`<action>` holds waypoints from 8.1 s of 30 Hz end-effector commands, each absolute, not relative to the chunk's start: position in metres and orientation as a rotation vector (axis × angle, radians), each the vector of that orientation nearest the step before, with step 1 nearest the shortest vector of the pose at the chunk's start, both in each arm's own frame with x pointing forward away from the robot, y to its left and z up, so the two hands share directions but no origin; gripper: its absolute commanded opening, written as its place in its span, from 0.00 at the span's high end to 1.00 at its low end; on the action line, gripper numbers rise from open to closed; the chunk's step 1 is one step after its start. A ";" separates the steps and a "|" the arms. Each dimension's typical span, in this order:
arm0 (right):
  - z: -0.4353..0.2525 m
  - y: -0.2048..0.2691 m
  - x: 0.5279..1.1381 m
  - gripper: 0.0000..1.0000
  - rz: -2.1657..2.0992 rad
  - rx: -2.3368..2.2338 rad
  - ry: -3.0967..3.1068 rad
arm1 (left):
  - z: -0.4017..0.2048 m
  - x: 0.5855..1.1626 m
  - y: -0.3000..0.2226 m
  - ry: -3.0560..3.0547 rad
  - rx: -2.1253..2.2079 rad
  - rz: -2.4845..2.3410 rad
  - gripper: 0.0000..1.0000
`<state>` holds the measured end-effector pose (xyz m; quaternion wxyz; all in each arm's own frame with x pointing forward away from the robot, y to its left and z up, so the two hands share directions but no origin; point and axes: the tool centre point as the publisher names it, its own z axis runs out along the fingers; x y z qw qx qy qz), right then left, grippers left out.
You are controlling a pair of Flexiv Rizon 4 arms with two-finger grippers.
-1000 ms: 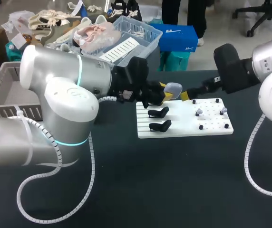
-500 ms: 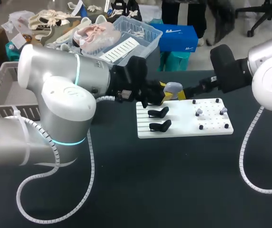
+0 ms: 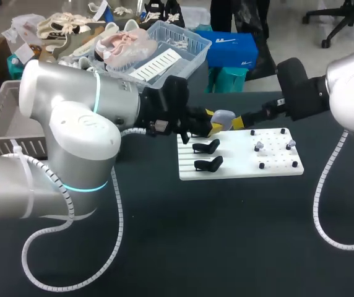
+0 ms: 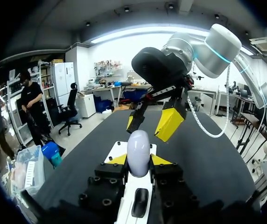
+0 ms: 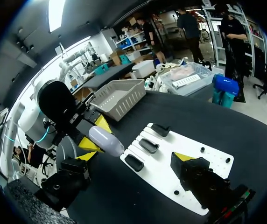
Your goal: Pick up each earbud case from the left stands, insert the matching earbuds, close the lid, and place the case in the box.
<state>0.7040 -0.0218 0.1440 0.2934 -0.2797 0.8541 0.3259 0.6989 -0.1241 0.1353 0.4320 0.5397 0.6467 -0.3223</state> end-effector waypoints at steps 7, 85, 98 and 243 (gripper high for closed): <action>0.142 -0.020 0.710 0.00 0.887 -0.754 2.266 | 0.137 0.698 -0.128 1.601 1.337 -0.812 1.00; 0.116 -0.145 0.669 0.00 0.588 -0.579 2.400 | 0.143 0.710 -0.164 1.104 1.228 -0.945 1.00; 0.100 -0.150 0.685 0.00 0.593 -0.581 2.412 | 0.139 0.712 -0.163 1.124 1.236 -0.928 1.00; 0.024 -0.160 0.747 0.58 0.093 -0.729 2.711 | 0.139 0.712 -0.163 1.124 1.236 -0.928 1.00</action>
